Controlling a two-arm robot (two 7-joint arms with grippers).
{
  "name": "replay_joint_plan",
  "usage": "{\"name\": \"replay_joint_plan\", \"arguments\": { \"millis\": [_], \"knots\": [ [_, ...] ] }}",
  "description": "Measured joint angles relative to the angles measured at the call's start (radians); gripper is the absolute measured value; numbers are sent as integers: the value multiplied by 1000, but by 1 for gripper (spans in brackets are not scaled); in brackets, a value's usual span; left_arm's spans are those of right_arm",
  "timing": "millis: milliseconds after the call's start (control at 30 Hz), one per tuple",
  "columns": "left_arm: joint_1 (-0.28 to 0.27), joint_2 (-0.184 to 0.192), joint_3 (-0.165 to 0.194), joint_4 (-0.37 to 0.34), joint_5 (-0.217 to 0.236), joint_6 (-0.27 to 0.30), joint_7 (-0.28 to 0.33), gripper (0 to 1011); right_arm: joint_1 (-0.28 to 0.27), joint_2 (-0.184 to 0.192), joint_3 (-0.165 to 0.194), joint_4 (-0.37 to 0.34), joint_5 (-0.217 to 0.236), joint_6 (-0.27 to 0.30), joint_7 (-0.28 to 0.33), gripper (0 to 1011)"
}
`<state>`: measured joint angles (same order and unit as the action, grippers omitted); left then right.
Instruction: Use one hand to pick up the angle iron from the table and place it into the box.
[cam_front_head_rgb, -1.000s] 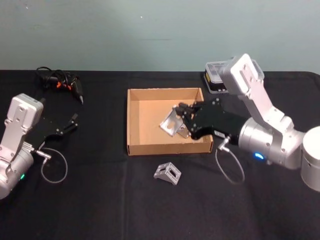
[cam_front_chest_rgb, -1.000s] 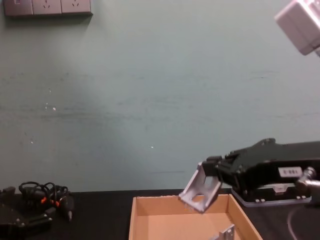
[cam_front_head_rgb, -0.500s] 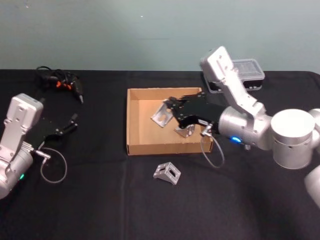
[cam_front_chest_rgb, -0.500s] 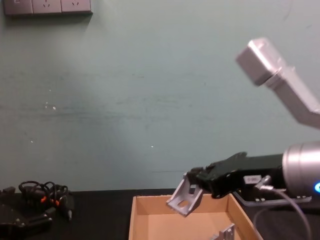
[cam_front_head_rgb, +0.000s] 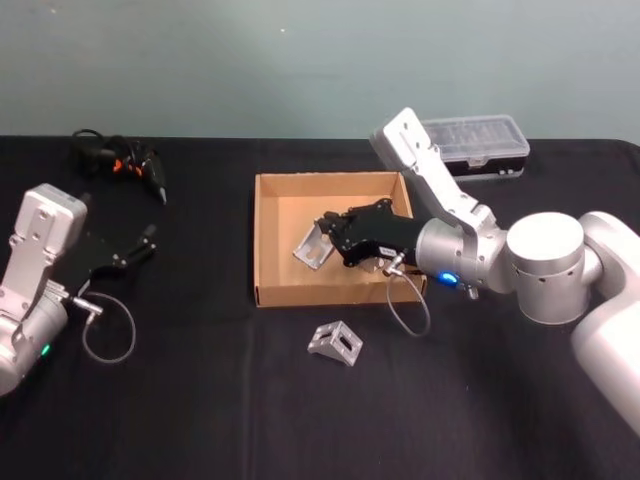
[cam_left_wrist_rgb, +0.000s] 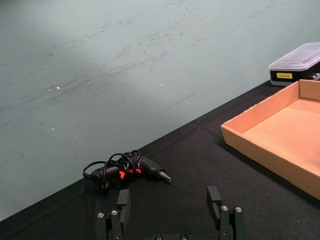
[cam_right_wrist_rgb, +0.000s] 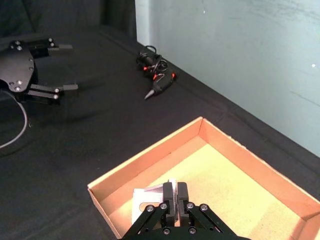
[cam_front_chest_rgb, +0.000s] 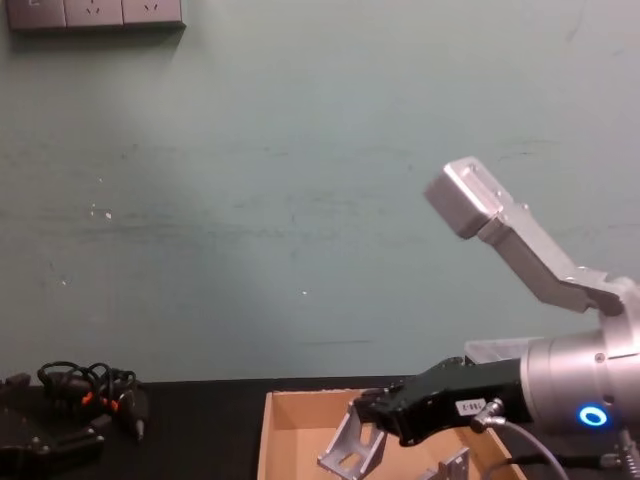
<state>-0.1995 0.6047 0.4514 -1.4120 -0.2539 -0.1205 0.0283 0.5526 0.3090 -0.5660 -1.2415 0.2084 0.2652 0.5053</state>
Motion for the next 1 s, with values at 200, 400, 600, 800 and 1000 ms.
{"name": "replay_joint_plan", "arguments": {
  "millis": [200,400,600,800,1000],
  "knots": [
    [0,0,0,0,0,0,0,1000,20,-11,-13,40,-15,-3,8,53],
    [0,0,0,0,0,0,0,1000,28,-16,-19,64,-26,-3,14,52],
    [0,0,0,0,0,0,0,1000,30,-21,-18,72,-32,-7,15,170],
    [0,0,0,0,0,0,0,1000,22,-21,-8,57,-36,-23,7,362],
    [0,0,0,0,0,0,0,1000,-5,-5,13,-5,-36,-25,-10,549]
  ]
}}
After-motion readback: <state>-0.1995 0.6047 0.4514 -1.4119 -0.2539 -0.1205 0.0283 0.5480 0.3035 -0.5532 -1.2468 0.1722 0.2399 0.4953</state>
